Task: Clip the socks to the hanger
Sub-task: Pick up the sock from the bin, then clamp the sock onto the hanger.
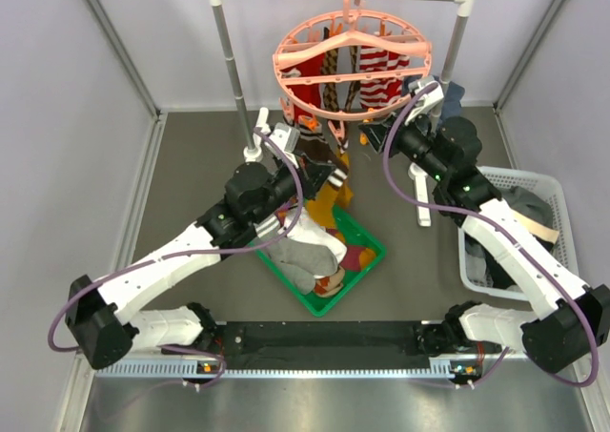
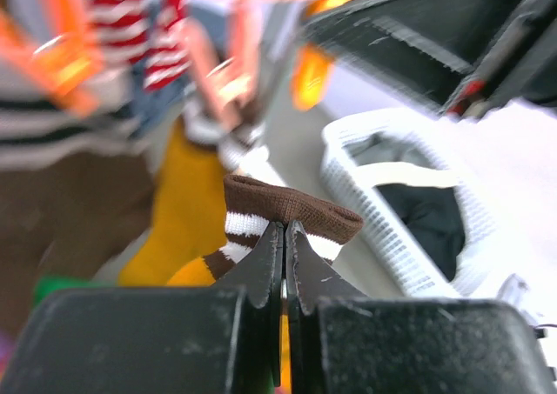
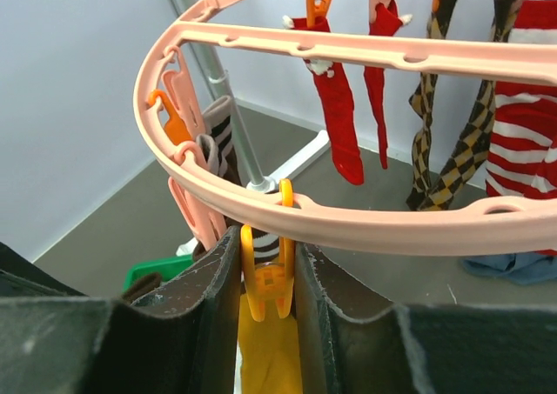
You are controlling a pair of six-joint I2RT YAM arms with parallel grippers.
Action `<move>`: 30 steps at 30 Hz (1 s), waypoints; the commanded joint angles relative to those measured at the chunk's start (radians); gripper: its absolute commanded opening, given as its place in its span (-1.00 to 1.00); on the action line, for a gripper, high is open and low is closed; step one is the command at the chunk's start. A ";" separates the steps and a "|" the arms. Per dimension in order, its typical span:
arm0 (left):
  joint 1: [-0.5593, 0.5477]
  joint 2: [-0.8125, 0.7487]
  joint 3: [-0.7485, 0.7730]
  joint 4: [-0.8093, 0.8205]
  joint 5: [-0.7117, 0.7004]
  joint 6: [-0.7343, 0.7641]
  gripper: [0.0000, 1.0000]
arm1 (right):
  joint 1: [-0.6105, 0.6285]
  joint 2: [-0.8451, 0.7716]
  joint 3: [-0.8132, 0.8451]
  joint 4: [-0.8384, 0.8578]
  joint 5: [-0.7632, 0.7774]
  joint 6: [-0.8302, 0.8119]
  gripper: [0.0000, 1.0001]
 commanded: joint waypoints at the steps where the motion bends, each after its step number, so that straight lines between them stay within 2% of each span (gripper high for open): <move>1: -0.013 0.099 0.041 0.289 0.127 0.016 -1.00 | 0.006 -0.015 0.064 0.015 -0.020 0.034 -1.00; 6: -0.019 0.188 0.082 0.411 0.115 0.011 -1.00 | 0.005 -0.018 0.110 -0.028 -0.029 0.033 -1.00; 14: -0.019 0.294 0.065 0.617 0.009 -0.020 -1.00 | 0.005 -0.039 0.124 -0.054 -0.047 0.027 -1.00; 21: -0.018 0.313 0.048 0.682 -0.054 -0.053 -1.00 | 0.006 -0.048 0.089 -0.040 -0.052 0.027 -1.00; 30: -0.013 0.313 0.034 0.700 -0.039 -0.086 -1.00 | 0.005 -0.055 0.058 -0.020 -0.040 0.016 -1.00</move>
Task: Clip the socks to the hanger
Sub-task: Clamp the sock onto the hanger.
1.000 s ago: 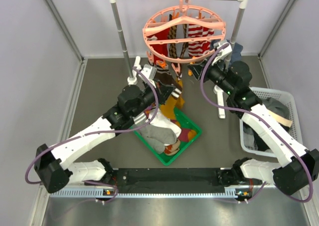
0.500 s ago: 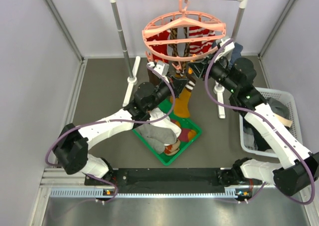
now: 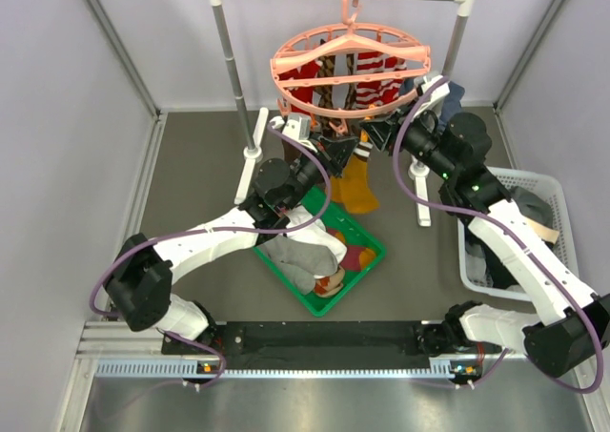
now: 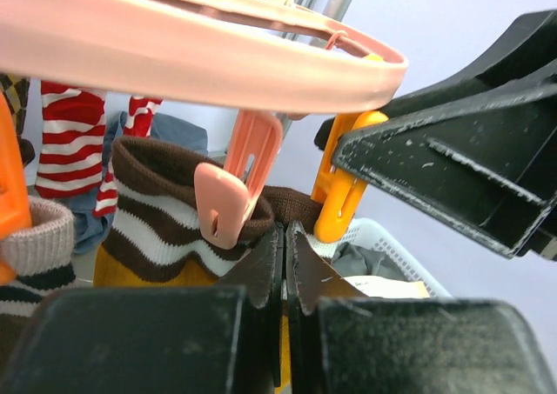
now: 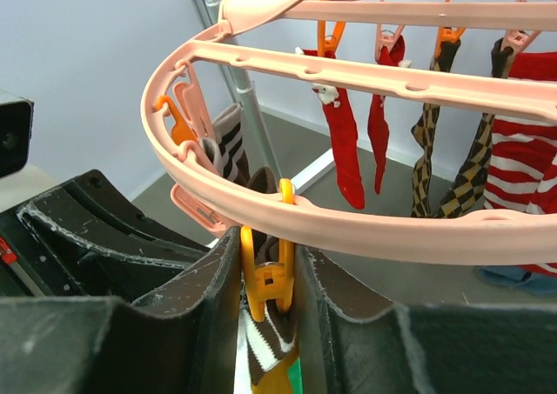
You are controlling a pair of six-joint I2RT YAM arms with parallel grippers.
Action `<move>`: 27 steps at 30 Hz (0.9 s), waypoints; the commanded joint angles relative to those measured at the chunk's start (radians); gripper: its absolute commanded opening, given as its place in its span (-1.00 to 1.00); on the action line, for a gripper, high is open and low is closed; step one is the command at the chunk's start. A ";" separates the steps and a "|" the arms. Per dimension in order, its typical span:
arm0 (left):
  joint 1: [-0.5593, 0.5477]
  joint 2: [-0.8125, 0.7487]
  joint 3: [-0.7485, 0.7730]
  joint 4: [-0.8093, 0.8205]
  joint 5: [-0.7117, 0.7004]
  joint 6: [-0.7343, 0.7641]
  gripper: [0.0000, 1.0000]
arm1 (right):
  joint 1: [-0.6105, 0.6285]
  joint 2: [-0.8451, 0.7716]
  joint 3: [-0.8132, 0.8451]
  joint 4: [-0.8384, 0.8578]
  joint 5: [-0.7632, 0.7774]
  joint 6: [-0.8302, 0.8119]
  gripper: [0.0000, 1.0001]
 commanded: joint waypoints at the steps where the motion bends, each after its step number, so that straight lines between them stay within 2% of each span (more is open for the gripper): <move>1: 0.003 -0.002 -0.002 0.088 -0.005 -0.026 -1.00 | 0.003 -0.033 -0.017 0.051 0.004 -0.009 -1.00; 16: 0.001 0.007 0.020 0.117 0.003 -0.037 -1.00 | 0.003 -0.042 -0.046 0.085 -0.013 -0.002 -1.00; 17: 0.003 0.006 0.020 0.118 -0.002 -0.037 -1.00 | 0.003 -0.041 -0.048 0.087 -0.009 0.000 -0.91; 24: 0.003 -0.004 0.017 0.138 -0.008 -0.034 -1.00 | 0.003 -0.041 -0.057 0.090 -0.006 0.001 -0.85; 25: 0.003 -0.004 0.018 0.135 -0.006 -0.031 -1.00 | 0.003 -0.044 -0.056 0.088 -0.006 0.000 -0.80; 27: 0.003 -0.002 0.018 0.132 -0.011 -0.023 -1.00 | 0.003 -0.045 -0.050 0.087 -0.006 -0.002 -0.56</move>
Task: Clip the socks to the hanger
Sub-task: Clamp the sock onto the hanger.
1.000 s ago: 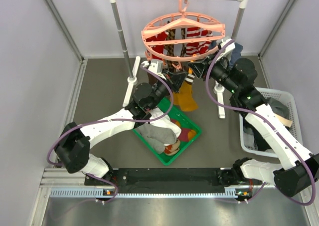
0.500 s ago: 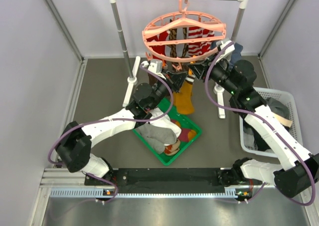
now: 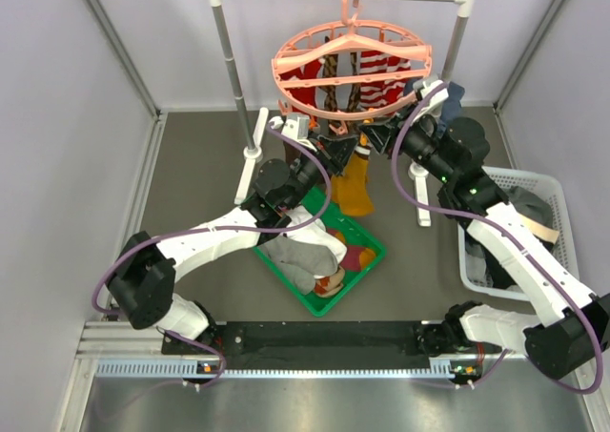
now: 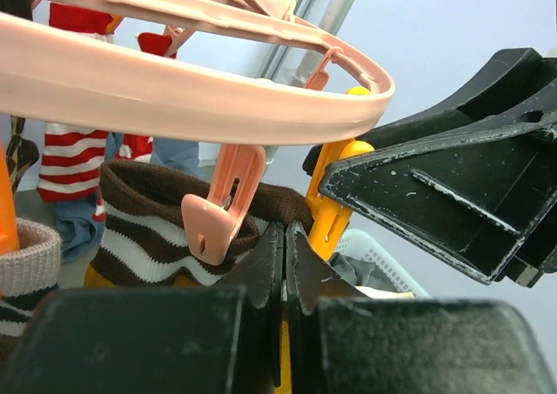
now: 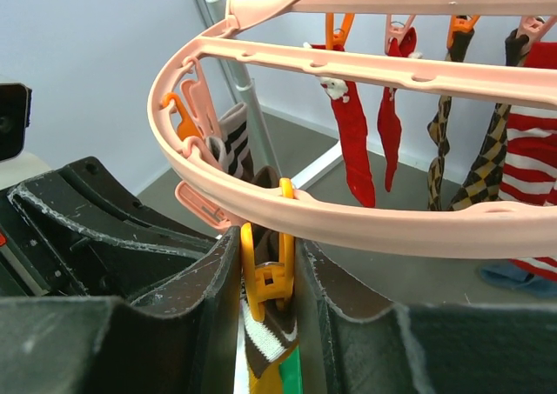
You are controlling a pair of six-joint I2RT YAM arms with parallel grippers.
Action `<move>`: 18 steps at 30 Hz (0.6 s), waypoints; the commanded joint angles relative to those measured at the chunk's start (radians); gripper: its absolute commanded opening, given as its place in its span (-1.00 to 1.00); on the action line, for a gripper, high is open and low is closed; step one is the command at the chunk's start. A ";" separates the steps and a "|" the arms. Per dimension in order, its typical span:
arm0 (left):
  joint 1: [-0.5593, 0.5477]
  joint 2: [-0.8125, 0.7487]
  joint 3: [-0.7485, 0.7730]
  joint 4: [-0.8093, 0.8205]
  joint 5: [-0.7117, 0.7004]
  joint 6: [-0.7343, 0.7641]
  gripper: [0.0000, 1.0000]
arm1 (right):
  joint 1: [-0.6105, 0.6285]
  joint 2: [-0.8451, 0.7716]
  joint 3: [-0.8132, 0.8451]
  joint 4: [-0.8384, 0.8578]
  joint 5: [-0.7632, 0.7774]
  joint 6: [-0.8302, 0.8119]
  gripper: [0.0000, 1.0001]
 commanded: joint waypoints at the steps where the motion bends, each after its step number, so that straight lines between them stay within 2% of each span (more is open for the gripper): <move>1: 0.003 -0.017 0.014 0.083 -0.011 0.012 -1.00 | 0.003 -0.036 0.006 0.033 -0.001 -0.004 -0.47; 2: 0.003 -0.019 0.010 0.081 -0.014 0.012 -1.00 | 0.003 -0.042 0.007 0.025 0.002 -0.008 -0.31; 8: 0.007 -0.031 -0.033 0.081 -0.041 0.016 -1.00 | 0.003 -0.064 0.067 -0.061 0.005 -0.046 0.22; 13: 0.021 -0.062 -0.030 0.034 -0.063 0.042 -1.00 | 0.003 -0.122 0.147 -0.257 0.045 -0.122 0.50; 18: 0.053 -0.071 0.002 -0.051 -0.052 0.042 -0.95 | -0.017 -0.194 0.156 -0.369 0.158 -0.215 0.57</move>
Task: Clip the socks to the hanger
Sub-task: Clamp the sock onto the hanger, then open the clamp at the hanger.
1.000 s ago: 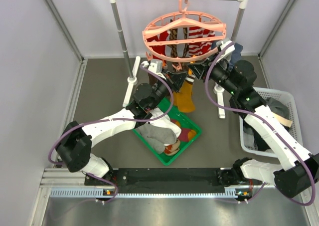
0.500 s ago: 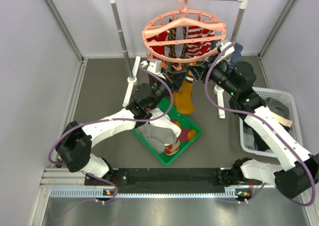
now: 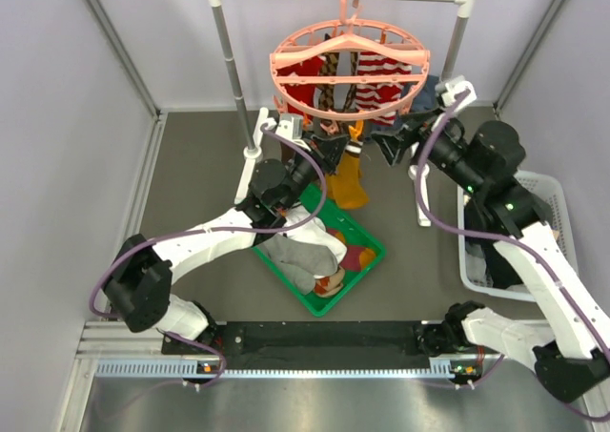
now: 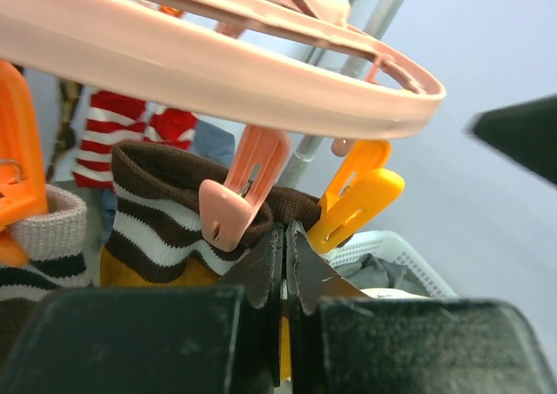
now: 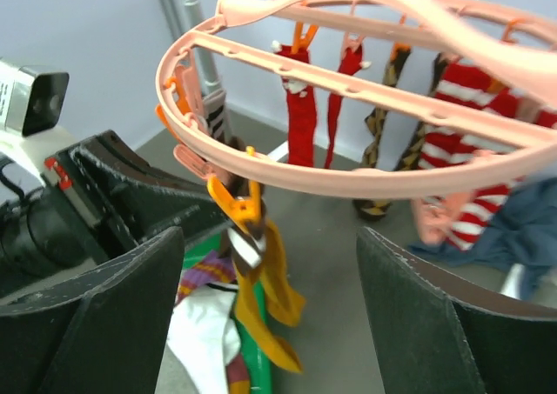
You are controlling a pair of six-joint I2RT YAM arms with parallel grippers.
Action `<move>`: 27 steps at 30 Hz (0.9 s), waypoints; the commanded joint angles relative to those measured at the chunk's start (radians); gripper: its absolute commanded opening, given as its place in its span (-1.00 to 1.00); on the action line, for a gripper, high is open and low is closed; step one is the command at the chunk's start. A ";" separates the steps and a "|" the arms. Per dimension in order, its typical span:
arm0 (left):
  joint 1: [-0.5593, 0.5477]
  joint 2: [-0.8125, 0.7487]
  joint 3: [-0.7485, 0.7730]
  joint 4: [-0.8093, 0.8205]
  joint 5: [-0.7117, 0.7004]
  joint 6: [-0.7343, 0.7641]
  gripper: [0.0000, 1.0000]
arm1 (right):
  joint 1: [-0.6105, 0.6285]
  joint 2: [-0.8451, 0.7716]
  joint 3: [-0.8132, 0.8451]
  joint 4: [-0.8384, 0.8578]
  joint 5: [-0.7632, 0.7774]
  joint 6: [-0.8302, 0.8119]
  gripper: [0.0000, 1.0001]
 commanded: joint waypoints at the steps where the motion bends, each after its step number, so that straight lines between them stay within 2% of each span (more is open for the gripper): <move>1: 0.031 -0.050 0.037 -0.034 0.001 0.014 -0.93 | -0.034 -0.078 0.047 -0.104 0.115 -0.107 0.58; 5: 0.071 -0.056 0.048 -0.063 0.038 -0.007 -0.90 | -0.081 -0.070 0.013 -0.073 0.109 -0.178 0.58; 11: 0.097 -0.068 0.051 -0.086 0.060 -0.023 -0.90 | -0.174 -0.024 -0.042 0.063 -0.058 -0.199 0.61; 15: 0.104 -0.070 0.058 -0.095 0.069 -0.021 -0.90 | -0.212 -0.001 -0.088 0.154 -0.185 -0.232 0.73; 19: 0.115 -0.070 0.066 -0.106 0.069 -0.024 -0.89 | -0.211 0.024 -0.148 0.253 -0.186 -0.226 0.75; 20: 0.117 -0.071 0.068 -0.109 0.070 -0.027 -0.90 | -0.212 0.027 -0.166 0.322 -0.176 -0.221 0.77; 27: 0.117 -0.070 0.078 -0.118 0.081 -0.033 -0.90 | -0.212 0.073 -0.182 0.425 -0.195 -0.198 0.79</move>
